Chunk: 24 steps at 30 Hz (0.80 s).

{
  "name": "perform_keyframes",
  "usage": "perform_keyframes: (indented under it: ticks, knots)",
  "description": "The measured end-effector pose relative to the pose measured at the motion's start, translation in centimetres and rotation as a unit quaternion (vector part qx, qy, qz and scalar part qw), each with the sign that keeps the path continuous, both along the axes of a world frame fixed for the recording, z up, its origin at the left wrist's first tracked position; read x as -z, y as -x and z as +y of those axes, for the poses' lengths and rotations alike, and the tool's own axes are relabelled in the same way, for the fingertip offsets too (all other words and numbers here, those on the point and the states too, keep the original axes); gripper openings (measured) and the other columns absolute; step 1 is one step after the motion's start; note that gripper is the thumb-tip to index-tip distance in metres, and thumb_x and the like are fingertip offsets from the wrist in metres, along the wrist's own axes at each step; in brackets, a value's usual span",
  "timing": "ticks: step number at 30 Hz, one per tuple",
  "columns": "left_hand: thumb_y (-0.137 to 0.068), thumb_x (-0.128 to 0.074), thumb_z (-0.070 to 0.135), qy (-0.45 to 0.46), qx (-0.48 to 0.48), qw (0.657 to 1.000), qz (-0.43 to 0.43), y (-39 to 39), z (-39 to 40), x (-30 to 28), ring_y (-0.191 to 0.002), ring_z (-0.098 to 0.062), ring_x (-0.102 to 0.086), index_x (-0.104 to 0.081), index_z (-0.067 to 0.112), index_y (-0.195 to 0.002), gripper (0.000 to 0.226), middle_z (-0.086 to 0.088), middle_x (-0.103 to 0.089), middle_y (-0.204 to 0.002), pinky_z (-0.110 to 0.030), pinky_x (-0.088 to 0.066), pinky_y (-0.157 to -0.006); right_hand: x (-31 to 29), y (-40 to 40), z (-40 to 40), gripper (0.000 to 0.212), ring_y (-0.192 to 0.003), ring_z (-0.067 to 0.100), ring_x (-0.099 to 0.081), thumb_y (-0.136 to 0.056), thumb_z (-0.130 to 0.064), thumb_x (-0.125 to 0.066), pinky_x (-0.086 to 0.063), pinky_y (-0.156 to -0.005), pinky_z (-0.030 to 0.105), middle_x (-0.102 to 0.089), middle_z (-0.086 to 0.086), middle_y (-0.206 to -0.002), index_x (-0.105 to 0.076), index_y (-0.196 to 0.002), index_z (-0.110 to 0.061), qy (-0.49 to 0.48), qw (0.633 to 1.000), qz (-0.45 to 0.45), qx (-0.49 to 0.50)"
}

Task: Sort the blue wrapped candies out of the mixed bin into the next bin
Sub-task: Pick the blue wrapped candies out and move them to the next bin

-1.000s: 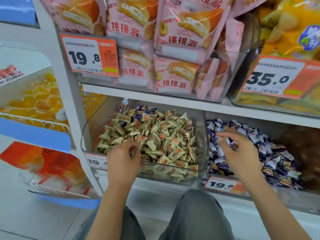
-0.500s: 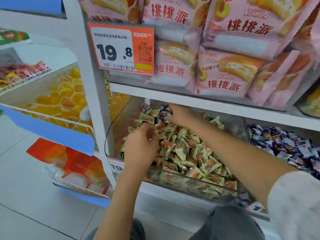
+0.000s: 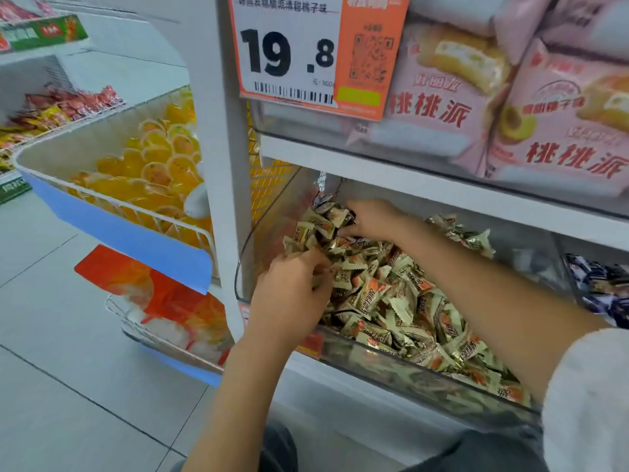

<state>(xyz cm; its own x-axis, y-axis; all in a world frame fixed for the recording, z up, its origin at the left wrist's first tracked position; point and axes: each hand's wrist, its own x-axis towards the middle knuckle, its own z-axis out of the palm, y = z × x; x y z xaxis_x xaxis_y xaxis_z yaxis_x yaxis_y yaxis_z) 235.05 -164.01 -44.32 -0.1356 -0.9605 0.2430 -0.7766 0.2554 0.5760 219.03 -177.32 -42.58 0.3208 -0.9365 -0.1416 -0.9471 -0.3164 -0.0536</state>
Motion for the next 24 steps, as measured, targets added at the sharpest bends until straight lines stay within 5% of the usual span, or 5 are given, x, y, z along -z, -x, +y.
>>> perform_keyframes:
  ticks: [8,15,19,22,24]
  knots:
    - [-0.086,-0.054,0.02,0.009,-0.012,1.0,0.022,1.0,-0.1,-0.8,-0.097,-0.024,-0.06,-0.062,0.021,-0.115,0.031,-0.001,-0.067,-0.106,-0.041,-0.051,-0.08,-0.9,1.1,1.3,0.034,-0.092,0.022,-0.06,-0.09,-0.037,-0.059,-0.047,-0.072,0.026,-0.062,0.002,-0.111,-0.058,-0.119,-0.019,-0.08,0.953,-0.27,0.109]
    - [-0.087,-0.064,0.031,-0.052,-0.041,0.971,0.23,1.7,-0.1,-2.6,-0.079,0.006,-0.061,-0.06,0.019,-0.118,0.034,0.013,-0.065,-0.092,-0.005,-0.045,-0.062,-3.9,1.9,7.4,0.016,-0.045,0.009,-0.04,-0.091,-0.018,-0.059,-0.031,-0.039,0.015,-0.057,0.0,-0.073,-0.063,-0.104,-0.01,-0.284,0.707,-0.623,0.178]
    - [-0.087,-0.065,0.026,-0.115,0.028,0.943,0.312,2.9,0.5,-3.4,-0.079,0.005,-0.064,-0.064,0.019,-0.116,0.03,0.013,-0.069,-0.087,-0.009,-0.05,-0.064,-3.8,2.0,9.5,0.022,-0.043,0.007,-0.045,-0.089,-0.021,-0.059,-0.039,-0.038,0.016,-0.061,0.004,-0.076,-0.068,-0.106,-0.01,-0.319,0.588,-0.706,0.233]
    - [-0.088,-0.063,0.019,-0.111,0.009,0.936,0.333,3.0,0.7,-3.2,-0.075,-0.013,-0.068,-0.069,0.017,-0.103,0.016,0.001,-0.073,-0.079,-0.023,-0.053,-0.068,-3.6,2.7,10.3,0.028,-0.048,0.01,-0.05,-0.094,-0.018,-0.051,-0.04,-0.041,0.016,-0.062,0.007,-0.078,-0.063,-0.116,-0.008,-0.306,0.552,-0.742,0.227]
    - [-0.087,-0.064,0.017,-0.098,-0.024,0.948,0.301,2.6,0.6,-2.8,-0.067,-0.005,-0.065,-0.07,0.018,-0.097,0.012,0.005,-0.071,-0.076,-0.013,-0.049,-0.061,-3.8,3.3,10.7,0.027,-0.051,0.011,-0.051,-0.094,-0.017,-0.049,-0.04,-0.041,0.017,-0.063,0.008,-0.082,-0.063,-0.116,-0.009,-0.287,0.551,-0.75,0.227]
